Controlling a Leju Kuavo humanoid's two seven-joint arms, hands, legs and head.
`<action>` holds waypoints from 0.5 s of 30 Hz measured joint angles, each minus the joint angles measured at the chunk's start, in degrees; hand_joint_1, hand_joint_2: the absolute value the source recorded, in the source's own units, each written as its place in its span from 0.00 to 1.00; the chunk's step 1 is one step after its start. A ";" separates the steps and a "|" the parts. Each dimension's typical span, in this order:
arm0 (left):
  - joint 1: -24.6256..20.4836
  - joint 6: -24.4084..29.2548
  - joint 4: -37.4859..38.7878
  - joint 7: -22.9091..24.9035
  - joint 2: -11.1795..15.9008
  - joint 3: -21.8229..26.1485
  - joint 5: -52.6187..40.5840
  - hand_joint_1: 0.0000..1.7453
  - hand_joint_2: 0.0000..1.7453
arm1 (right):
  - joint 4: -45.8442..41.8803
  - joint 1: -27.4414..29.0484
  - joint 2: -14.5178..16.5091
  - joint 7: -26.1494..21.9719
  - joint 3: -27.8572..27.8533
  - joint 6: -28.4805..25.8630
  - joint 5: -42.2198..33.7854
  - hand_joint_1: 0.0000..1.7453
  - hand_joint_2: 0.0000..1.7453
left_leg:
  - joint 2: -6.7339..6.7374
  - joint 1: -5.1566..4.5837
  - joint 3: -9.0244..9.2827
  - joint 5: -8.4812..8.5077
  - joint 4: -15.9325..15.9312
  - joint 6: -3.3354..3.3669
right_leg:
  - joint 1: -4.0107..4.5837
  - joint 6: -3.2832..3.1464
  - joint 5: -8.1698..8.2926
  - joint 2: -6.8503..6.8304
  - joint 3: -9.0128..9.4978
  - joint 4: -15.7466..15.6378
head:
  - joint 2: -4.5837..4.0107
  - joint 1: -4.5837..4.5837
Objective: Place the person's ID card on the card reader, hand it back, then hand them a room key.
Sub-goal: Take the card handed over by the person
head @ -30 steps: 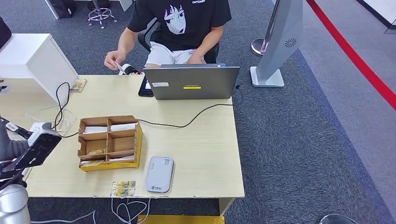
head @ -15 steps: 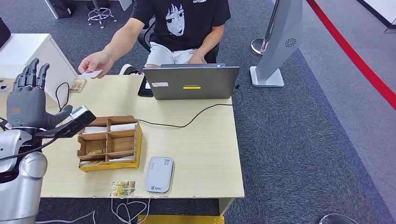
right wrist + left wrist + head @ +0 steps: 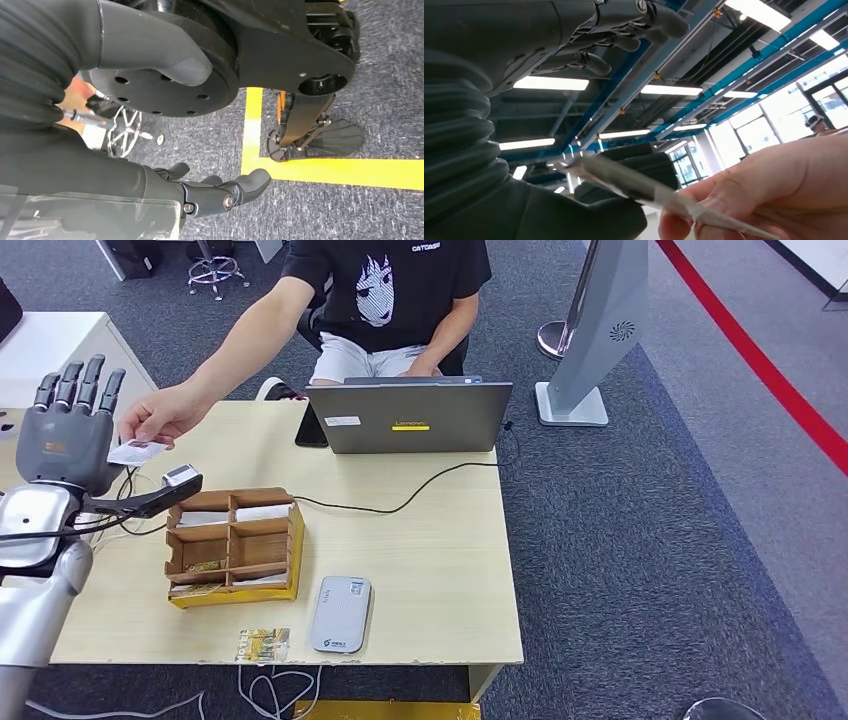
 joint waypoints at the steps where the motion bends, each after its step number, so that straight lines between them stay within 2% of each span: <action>1: -0.68 0.28 0.99 0.75 0.89 -0.99 -1.07 1.00 1.00 | 0.02 0.00 0.00 0.00 0.11 0.03 0.20 0.00 1.00 | 0.00 0.00 0.00 0.00 0.00 0.00 | 0.00 0.00 0.00 0.01 0.00 0.00 | 0.00 0.00; 7: -2.96 2.17 5.26 4.73 5.09 -5.30 -5.66 1.00 1.00 | 0.10 0.02 -0.05 0.89 0.38 -0.16 0.75 0.00 1.00 | 0.01 0.00 0.00 0.00 0.00 0.00 | 0.00 0.00 0.00 0.02 -0.01 0.01 | 0.00 0.01; 15: -3.24 2.48 6.46 5.46 6.66 -6.55 -5.77 1.00 1.00 | 0.14 0.01 -0.09 1.16 0.43 -0.54 0.97 0.00 1.00 | 0.01 0.00 -0.02 0.00 0.00 0.00 | 0.00 0.00 0.00 0.01 0.01 0.01 | 0.00 0.01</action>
